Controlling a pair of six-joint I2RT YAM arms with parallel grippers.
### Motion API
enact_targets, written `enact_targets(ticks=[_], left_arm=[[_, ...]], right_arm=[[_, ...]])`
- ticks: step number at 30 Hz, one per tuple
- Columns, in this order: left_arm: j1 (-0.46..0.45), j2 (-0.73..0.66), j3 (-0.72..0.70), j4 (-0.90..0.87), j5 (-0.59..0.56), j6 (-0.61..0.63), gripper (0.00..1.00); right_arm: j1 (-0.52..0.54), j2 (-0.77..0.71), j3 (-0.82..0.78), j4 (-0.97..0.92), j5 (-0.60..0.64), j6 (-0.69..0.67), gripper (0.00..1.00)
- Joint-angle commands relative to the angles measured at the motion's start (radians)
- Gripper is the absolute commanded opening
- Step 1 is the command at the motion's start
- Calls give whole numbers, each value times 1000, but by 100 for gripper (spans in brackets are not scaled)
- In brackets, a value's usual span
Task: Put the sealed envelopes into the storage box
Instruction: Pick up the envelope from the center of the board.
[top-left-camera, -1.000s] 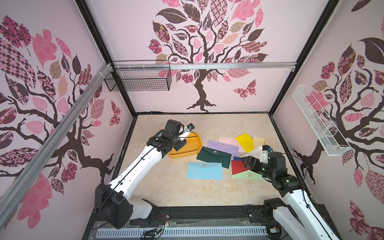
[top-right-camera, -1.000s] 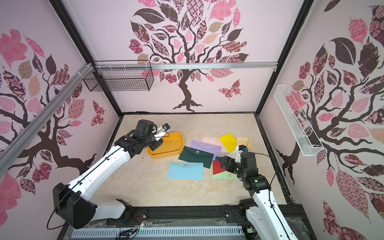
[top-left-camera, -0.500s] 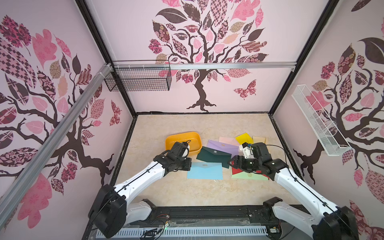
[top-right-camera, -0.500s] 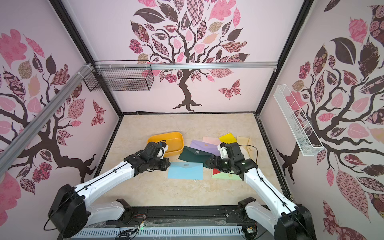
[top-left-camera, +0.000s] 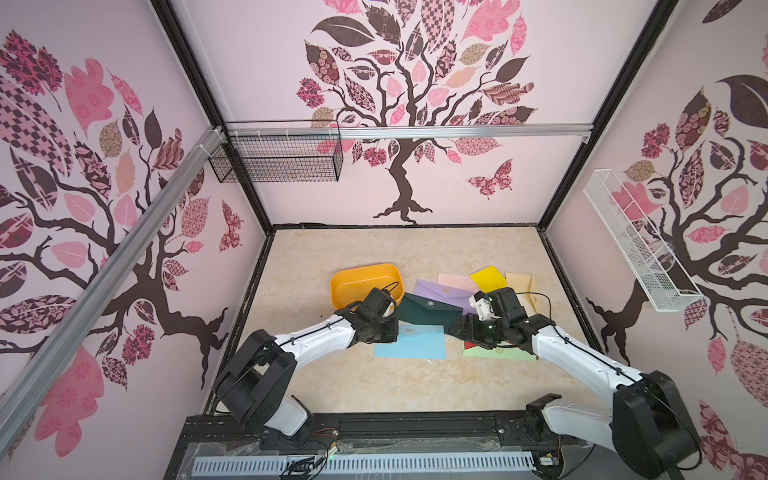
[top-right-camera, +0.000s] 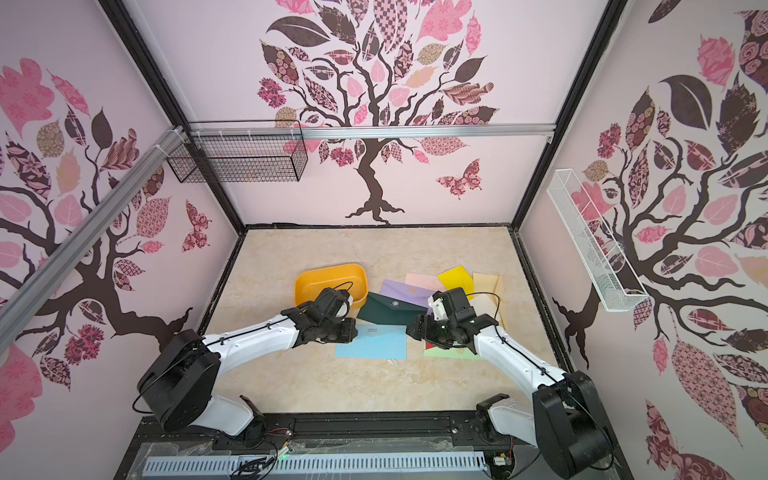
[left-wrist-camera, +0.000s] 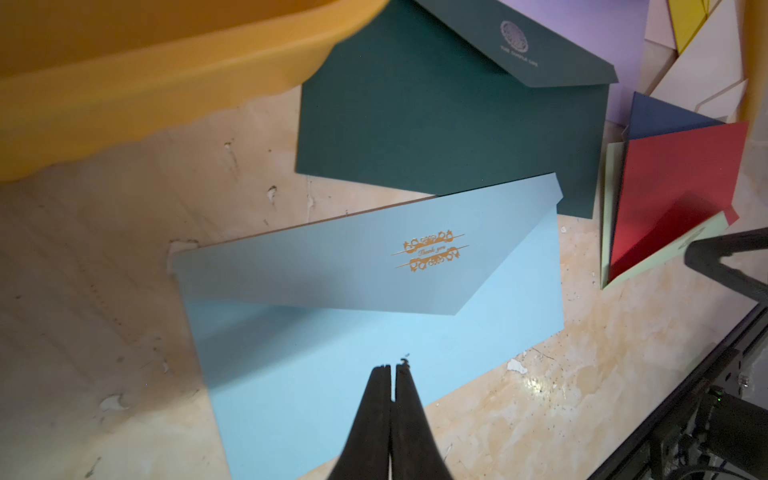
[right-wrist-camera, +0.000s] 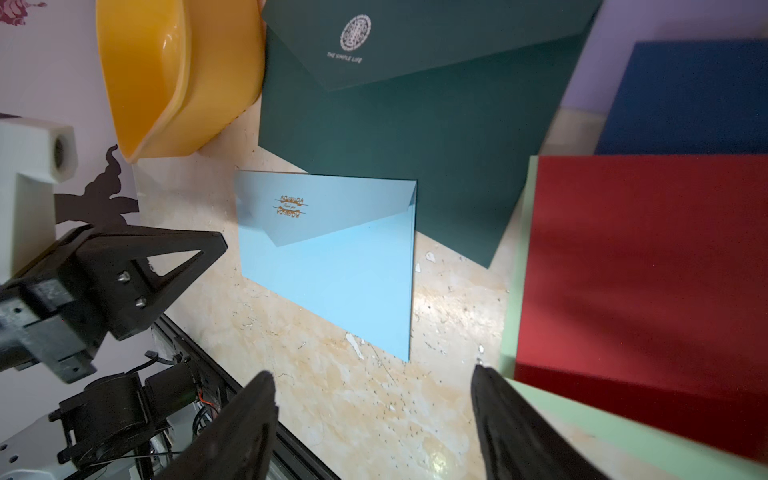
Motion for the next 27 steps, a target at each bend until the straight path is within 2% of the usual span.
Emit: enact_targets(ticks=[1, 13, 27], left_arm=[[-1, 17, 12, 30, -25, 1, 7], [-3, 155, 12, 87, -46, 7, 8], [-3, 204, -66, 174, -30, -20, 7]], right_arm=[[17, 59, 14, 71, -10, 10, 77], [38, 224, 33, 173, -48, 25, 72], [38, 354, 35, 280, -21, 49, 70]])
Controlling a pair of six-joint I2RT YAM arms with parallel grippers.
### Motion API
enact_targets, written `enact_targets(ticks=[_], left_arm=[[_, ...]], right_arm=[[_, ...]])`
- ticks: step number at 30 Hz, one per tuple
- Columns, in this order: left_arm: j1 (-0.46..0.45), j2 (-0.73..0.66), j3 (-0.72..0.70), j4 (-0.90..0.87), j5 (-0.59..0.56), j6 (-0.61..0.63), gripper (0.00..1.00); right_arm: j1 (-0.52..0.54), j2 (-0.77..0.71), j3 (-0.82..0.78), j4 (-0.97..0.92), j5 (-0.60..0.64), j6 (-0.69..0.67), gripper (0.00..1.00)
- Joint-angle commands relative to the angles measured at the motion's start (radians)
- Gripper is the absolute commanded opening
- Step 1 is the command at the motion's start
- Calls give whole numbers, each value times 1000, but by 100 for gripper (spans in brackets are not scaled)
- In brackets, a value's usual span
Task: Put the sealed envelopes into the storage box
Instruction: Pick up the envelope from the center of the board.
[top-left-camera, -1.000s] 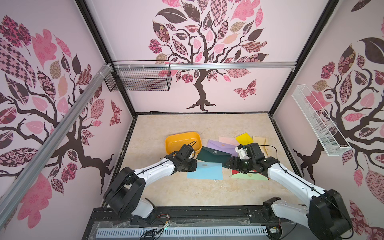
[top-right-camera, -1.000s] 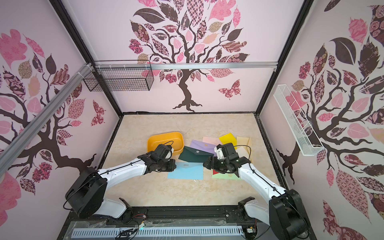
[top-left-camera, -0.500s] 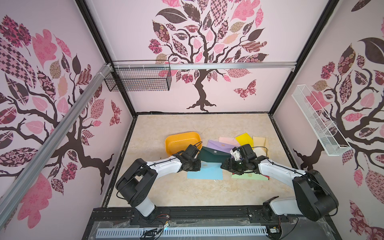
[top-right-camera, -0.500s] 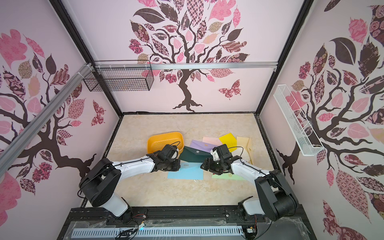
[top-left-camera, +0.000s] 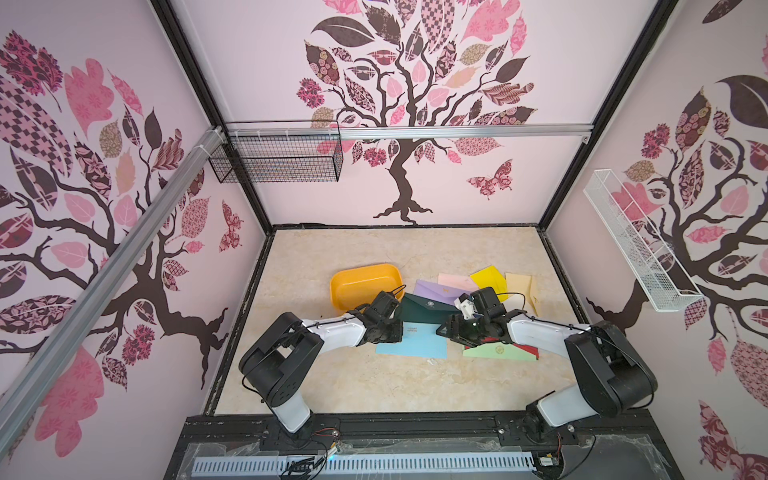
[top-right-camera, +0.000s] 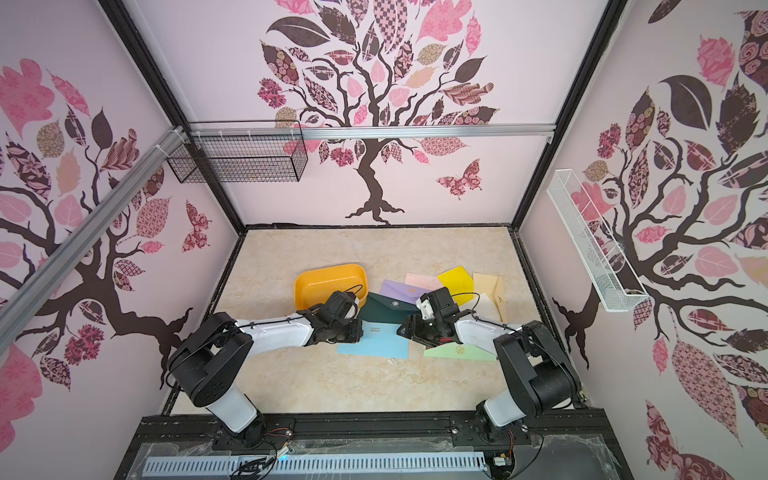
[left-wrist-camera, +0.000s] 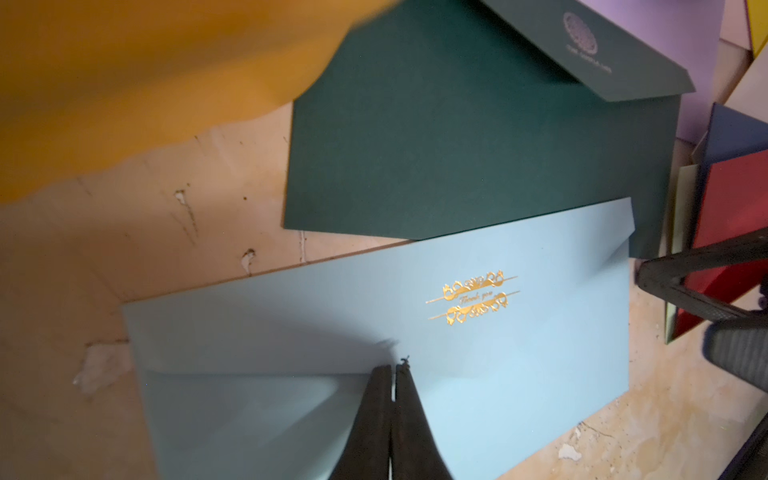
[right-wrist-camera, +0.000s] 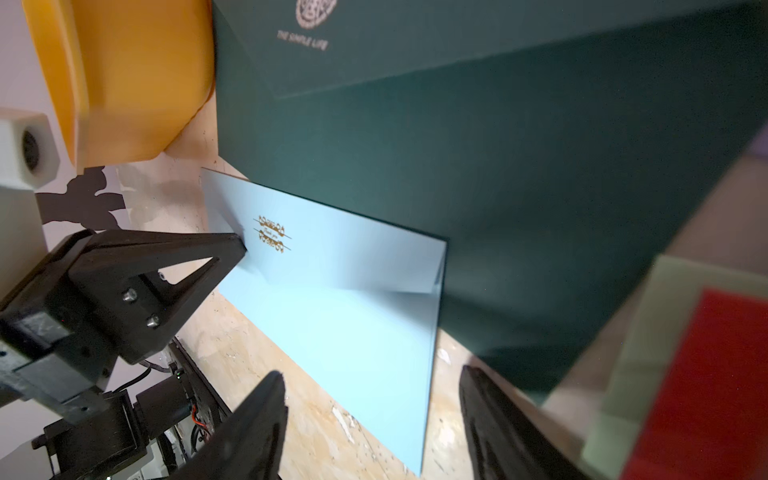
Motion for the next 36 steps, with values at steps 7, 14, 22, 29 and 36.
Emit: enact_targets(ticks=[7, 14, 22, 29, 36], left_arm=[[-2, 42, -63, -3, -4, -8, 7], [-3, 45, -71, 7, 1, -12, 7], [-3, 46, -86, 21, 4, -13, 7], [-4, 41, -96, 26, 4, -15, 7], [-5, 48, -104, 39, 7, -16, 7]], right_arm=[[8, 61, 11, 53, 37, 59, 70], [8, -15, -24, 176, -101, 169, 70], [9, -93, -39, 275, -183, 252, 71], [6, -109, 23, 13, 27, 73, 70], [7, -47, 64, -44, 182, -18, 70]])
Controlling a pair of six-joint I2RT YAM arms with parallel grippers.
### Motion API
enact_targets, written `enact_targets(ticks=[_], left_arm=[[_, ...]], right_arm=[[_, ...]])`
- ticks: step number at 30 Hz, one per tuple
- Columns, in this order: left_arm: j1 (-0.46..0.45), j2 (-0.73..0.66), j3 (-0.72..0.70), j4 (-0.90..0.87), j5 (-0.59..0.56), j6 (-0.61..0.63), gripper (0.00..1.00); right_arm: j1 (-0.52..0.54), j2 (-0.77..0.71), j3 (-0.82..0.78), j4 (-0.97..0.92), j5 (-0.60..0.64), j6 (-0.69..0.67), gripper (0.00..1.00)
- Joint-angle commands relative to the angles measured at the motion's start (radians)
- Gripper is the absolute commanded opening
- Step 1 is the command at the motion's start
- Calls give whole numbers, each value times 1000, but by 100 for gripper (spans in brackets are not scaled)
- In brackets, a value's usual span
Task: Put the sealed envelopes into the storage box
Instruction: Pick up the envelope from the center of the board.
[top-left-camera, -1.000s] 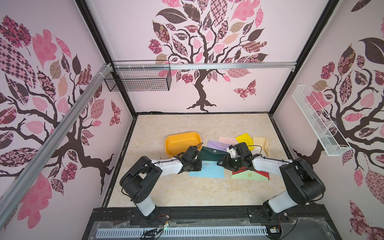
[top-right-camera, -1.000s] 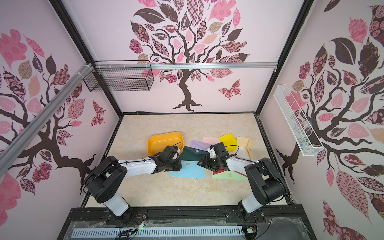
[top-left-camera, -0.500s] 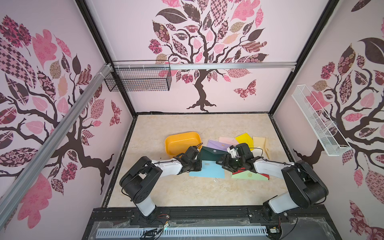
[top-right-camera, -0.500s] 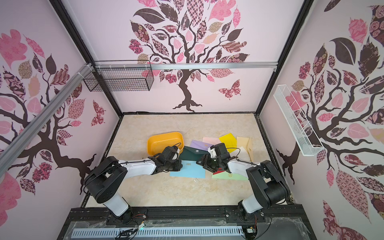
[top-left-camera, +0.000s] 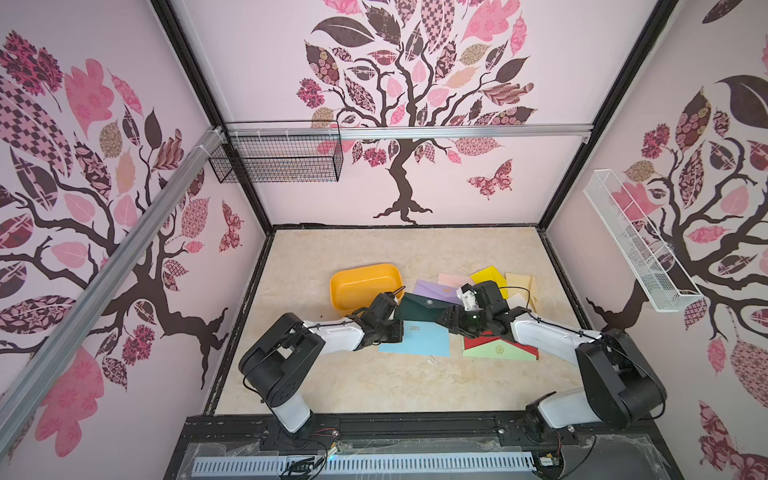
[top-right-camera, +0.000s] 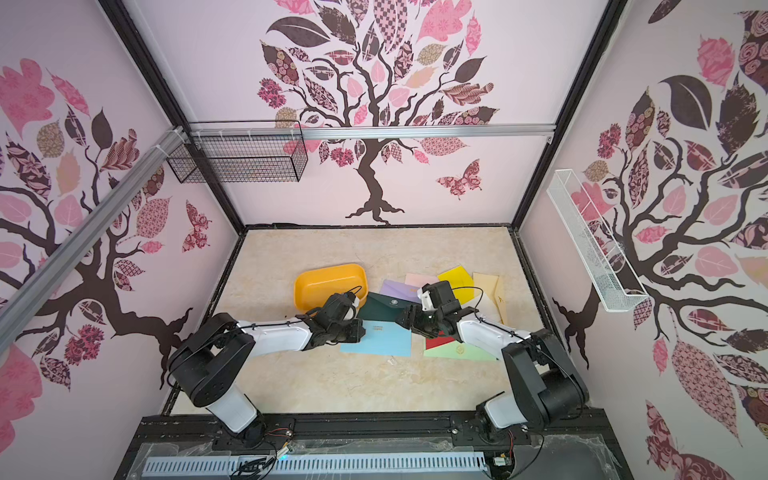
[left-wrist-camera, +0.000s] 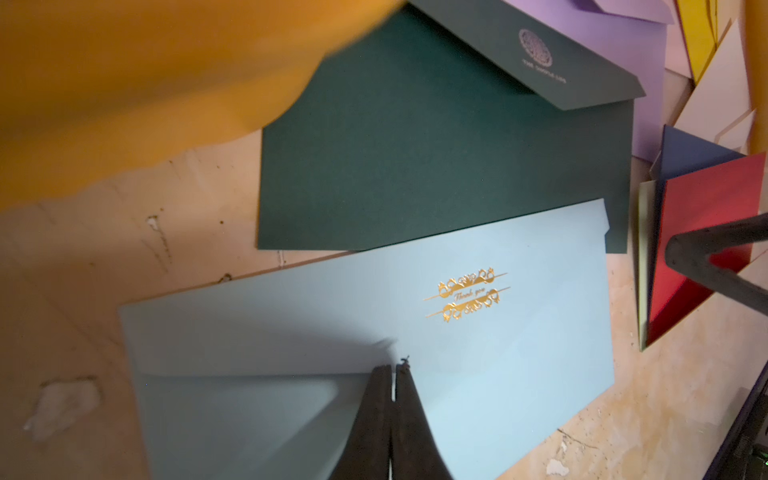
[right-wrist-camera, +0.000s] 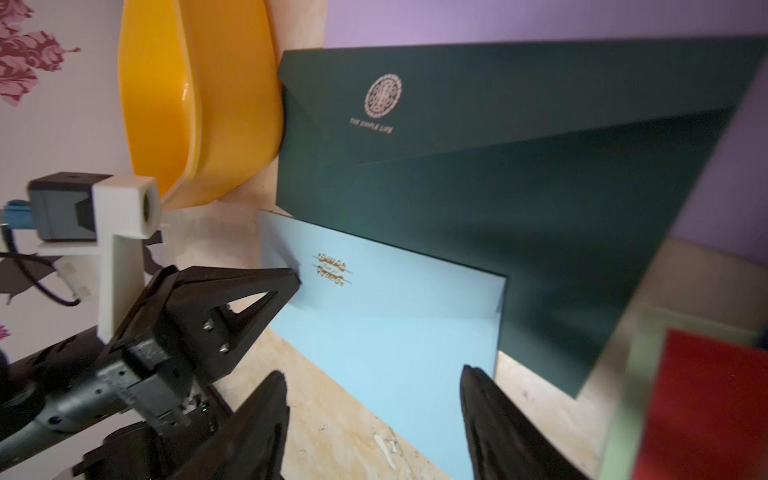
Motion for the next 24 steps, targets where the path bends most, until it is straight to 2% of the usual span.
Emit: enact_targets(ticks=[1, 11, 17, 24], left_arm=[[-6, 51, -47, -92, -10, 2, 7], [-5, 53, -45, -92, -8, 3, 7], [-6, 62, -46, -85, -4, 1, 7], [-7, 69, -52, -76, -2, -1, 7]], right_arm=[[1, 50, 43, -47, 111, -70, 70], [1, 184, 101, -8, 107, -79, 71], [3, 216, 68, 36, 57, -57, 71], [9, 196, 54, 58, -61, -14, 69]])
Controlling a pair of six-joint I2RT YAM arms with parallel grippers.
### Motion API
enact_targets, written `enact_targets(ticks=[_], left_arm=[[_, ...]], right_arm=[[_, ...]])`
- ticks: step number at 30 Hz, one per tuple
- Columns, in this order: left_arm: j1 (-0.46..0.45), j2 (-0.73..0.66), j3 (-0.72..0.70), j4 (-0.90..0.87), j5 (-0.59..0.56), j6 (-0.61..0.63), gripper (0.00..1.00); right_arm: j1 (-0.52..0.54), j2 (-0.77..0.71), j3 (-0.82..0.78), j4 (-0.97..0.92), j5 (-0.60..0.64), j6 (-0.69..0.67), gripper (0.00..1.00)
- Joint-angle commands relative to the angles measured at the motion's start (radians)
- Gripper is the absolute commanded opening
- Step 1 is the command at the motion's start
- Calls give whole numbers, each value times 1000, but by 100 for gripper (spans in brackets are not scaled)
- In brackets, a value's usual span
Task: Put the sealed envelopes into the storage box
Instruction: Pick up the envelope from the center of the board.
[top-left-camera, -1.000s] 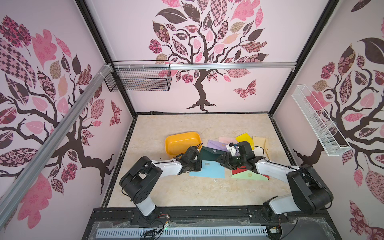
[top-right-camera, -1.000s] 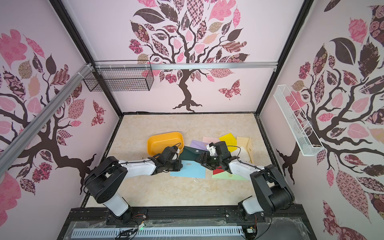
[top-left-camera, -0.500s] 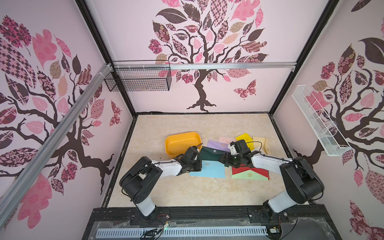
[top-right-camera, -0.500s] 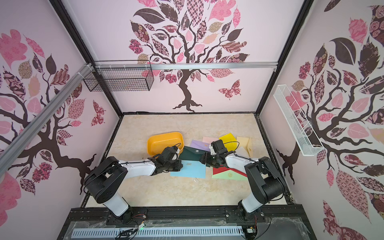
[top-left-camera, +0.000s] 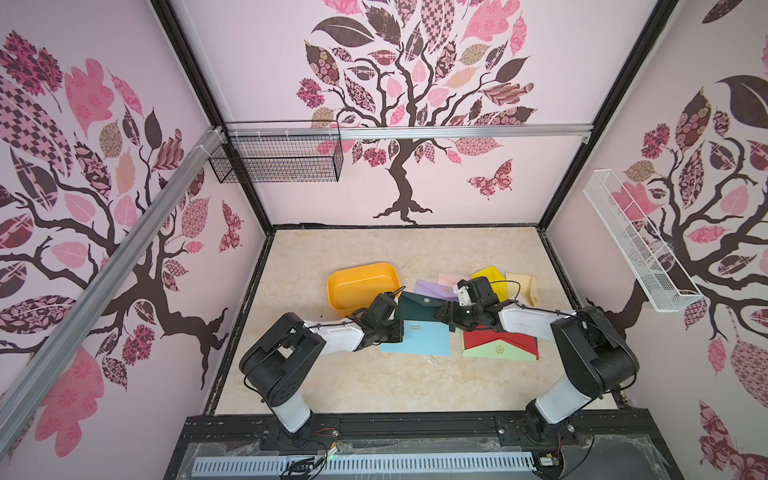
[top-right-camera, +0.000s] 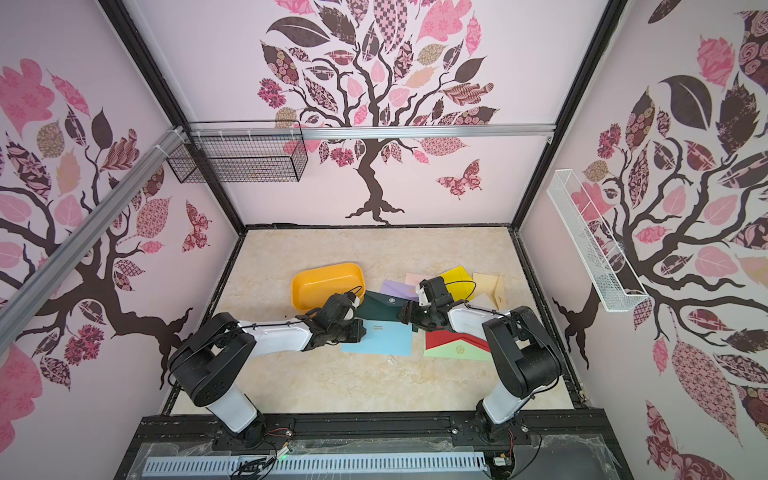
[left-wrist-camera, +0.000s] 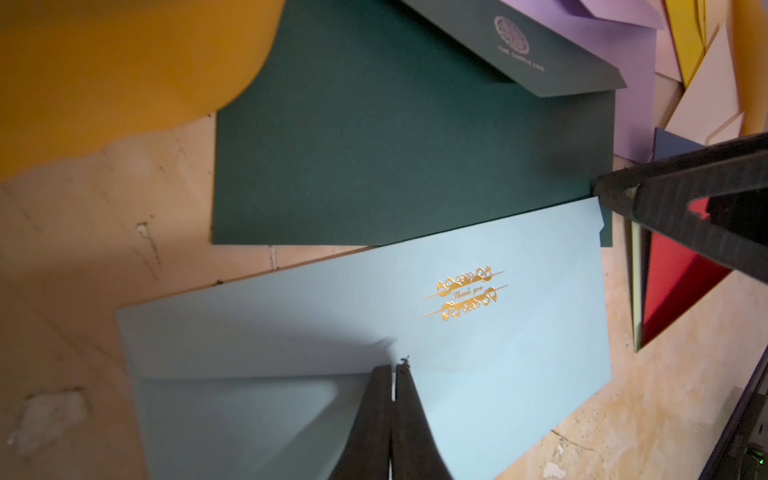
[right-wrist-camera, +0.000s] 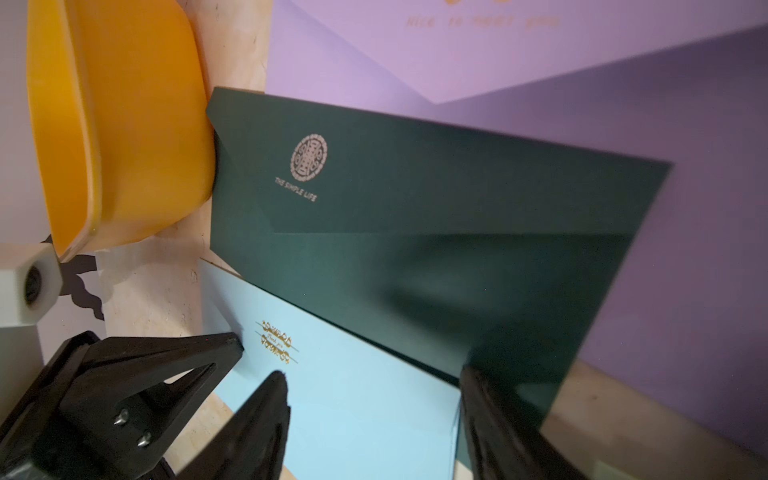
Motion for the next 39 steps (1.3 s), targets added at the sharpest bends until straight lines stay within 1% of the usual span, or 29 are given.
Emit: enact_targets(ticks=[1, 5, 11, 18, 23, 26, 27, 29, 32, 34, 38, 39], left_arm=[[-8, 68, -46, -98, -8, 0, 7], [-9, 69, -44, -97, -8, -2, 7], [-11, 69, -40, -99, -7, -1, 7], [-13, 70, -48, -92, -5, -2, 7], [-14, 73, -51, -84, -5, -7, 8], [-14, 70, -54, -85, -5, -5, 8], [-14, 70, -53, -84, -7, -5, 8], [-14, 69, -55, -86, -7, -5, 7], [-16, 67, -60, -82, -7, -8, 8], [-16, 63, -63, -79, -8, -9, 8], [-16, 44, -63, -86, -6, -10, 8], [-16, 30, -63, -90, -5, -10, 8]], right_arm=[[16, -1, -21, -17, -97, 37, 69], [17, -51, -20, -19, -117, 47, 70], [16, -107, -16, 28, -206, 110, 70], [17, -177, -30, 72, -245, 130, 71], [16, -141, -49, 126, -294, 152, 71], [16, -121, -62, 132, -295, 152, 68], [17, -120, -69, 132, -291, 151, 65], [16, -123, -77, 122, -284, 134, 56], [16, -122, -75, 72, -265, 93, 39], [16, -119, -77, 59, -266, 74, 32], [17, -121, -62, 18, -259, 28, 4], [16, -125, -50, -3, -253, 6, 0]])
